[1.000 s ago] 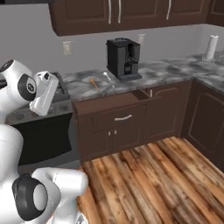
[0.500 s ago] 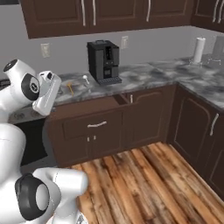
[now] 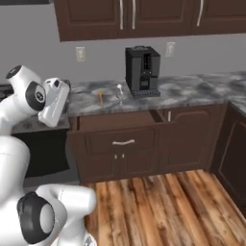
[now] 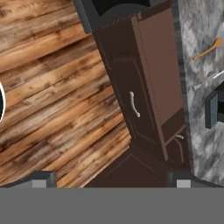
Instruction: Organize the utensils by type. Pick up the wooden spoons from the counter and place them in the open cabinet. Then pick up the metallic utensils from the counter and place them in the open drawer.
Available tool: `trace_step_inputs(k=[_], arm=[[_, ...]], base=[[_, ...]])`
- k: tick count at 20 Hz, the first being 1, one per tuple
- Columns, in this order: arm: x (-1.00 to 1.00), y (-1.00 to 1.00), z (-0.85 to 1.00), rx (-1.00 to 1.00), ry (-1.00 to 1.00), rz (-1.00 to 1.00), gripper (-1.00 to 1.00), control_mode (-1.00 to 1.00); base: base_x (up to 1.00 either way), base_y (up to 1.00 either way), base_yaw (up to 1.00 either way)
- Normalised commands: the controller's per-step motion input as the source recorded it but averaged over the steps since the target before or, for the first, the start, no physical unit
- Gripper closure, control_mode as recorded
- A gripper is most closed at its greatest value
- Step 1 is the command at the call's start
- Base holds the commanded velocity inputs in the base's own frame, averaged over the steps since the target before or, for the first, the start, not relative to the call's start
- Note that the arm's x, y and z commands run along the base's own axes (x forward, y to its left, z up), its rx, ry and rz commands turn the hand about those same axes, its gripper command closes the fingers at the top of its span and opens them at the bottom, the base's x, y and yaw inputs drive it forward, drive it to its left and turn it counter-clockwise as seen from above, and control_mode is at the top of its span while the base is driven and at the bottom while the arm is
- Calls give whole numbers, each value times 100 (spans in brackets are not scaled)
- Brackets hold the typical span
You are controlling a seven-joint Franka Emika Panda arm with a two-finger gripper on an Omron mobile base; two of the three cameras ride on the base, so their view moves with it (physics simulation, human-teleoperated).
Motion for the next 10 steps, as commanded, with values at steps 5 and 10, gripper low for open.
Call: trace_step_inputs(k=[5,10], arm=[[0,0,0,0,0,0,-100,100],[0,0,0,0,0,0,-100,100]], base=[[73,-33,23],[74,-46,19]])
